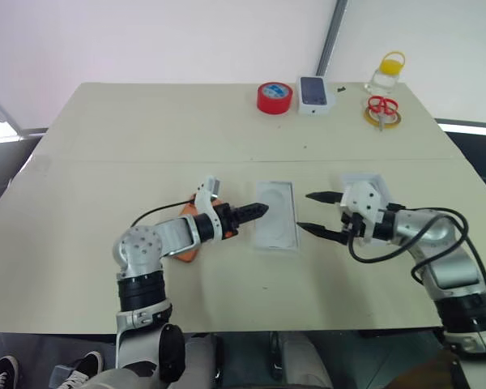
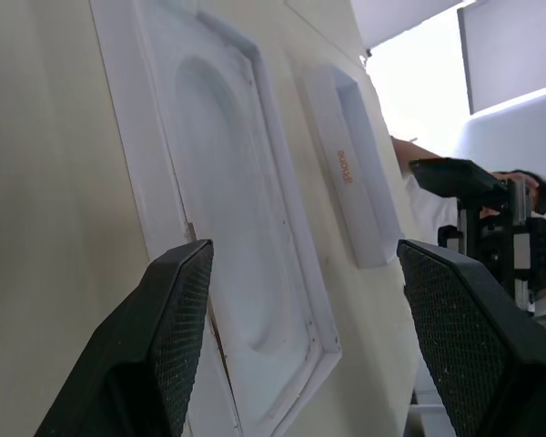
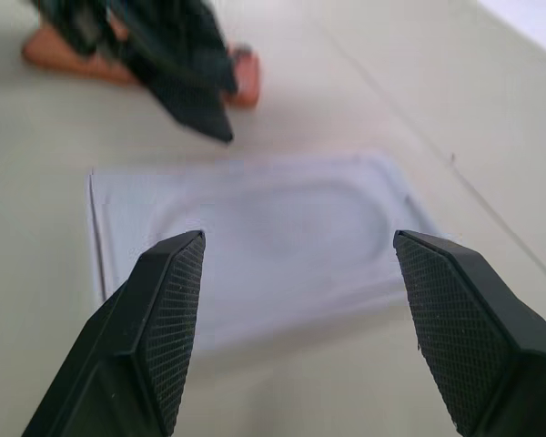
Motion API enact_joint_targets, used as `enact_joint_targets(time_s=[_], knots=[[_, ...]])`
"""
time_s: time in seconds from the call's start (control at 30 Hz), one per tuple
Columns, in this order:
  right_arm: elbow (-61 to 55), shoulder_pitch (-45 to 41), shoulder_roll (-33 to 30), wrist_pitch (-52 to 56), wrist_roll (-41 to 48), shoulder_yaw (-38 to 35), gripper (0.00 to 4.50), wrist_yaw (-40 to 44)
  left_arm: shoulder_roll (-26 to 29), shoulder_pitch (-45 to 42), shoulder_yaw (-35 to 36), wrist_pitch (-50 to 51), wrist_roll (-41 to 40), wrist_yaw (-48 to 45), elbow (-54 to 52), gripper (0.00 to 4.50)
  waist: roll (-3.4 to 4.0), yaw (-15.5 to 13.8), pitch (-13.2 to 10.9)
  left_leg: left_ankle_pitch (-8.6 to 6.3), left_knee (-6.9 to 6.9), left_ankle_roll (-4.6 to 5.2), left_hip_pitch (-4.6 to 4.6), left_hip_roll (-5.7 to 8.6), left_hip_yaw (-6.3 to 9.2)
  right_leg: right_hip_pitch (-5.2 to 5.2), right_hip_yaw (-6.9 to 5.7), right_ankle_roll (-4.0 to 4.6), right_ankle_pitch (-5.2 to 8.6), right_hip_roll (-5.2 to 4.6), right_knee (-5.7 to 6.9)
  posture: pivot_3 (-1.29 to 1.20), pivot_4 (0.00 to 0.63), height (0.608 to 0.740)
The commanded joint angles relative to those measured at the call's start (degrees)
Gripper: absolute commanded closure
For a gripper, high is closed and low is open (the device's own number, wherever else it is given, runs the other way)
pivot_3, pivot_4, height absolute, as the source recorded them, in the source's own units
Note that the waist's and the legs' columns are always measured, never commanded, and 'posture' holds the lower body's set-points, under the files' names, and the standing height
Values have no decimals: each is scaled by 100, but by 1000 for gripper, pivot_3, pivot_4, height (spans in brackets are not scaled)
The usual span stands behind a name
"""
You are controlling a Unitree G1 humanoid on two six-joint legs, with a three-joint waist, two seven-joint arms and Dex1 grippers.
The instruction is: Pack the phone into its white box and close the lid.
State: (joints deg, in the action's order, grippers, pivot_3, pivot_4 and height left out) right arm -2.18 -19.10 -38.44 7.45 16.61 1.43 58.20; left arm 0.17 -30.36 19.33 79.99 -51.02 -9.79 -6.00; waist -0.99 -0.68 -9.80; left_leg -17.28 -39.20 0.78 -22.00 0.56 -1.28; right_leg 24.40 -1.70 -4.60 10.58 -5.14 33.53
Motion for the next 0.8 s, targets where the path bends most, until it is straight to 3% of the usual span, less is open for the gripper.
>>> enact_joint_targets(time_s=[0.03,0.2,0.27,0.43,0.57,0.8], knots=[[-81,-239,260,11,-82,69,1923,-282,366,-37,-322,-455,11,-398,-570,972,0,1,0,0,0,0,-1,0,0,0,0,0,0,0,0,0,150,740],[561,-444,502,-589,-1644,997,4488,-1023,1807,649,-1319,-2608,1130,-2077,-1076,972,6,30,3,7,8,-14,0,0,-6,8,3,5,1,-1,0,0,150,740],[689,-515,610,-568,-1805,1108,4488,-1183,2244,869,-1557,-3411,1608,-2478,-974,972,7,22,3,11,11,-21,-4,0,-8,14,3,6,0,-1,0,0,150,740],[656,-637,682,-591,-1995,1290,4488,-1108,2677,1053,-1366,-4152,1794,-2965,-693,972,6,0,0,13,2,-23,-26,1,-3,27,0,11,-5,-5,0,0,150,740],[827,-744,299,-859,-2602,1603,4488,-959,2760,1134,-1274,-4280,1791,-3000,-561,972,7,-2,0,12,3,-21,-26,2,-2,26,-2,10,-5,-6,-1,0,150,740],[638,-907,101,-772,-2779,1760,4488,-541,2783,1237,-1159,-4374,1783,-2932,-579,972,5,-2,0,12,3,-19,-26,-2,0,26,-5,9,-5,-2,1,0,150,740]])
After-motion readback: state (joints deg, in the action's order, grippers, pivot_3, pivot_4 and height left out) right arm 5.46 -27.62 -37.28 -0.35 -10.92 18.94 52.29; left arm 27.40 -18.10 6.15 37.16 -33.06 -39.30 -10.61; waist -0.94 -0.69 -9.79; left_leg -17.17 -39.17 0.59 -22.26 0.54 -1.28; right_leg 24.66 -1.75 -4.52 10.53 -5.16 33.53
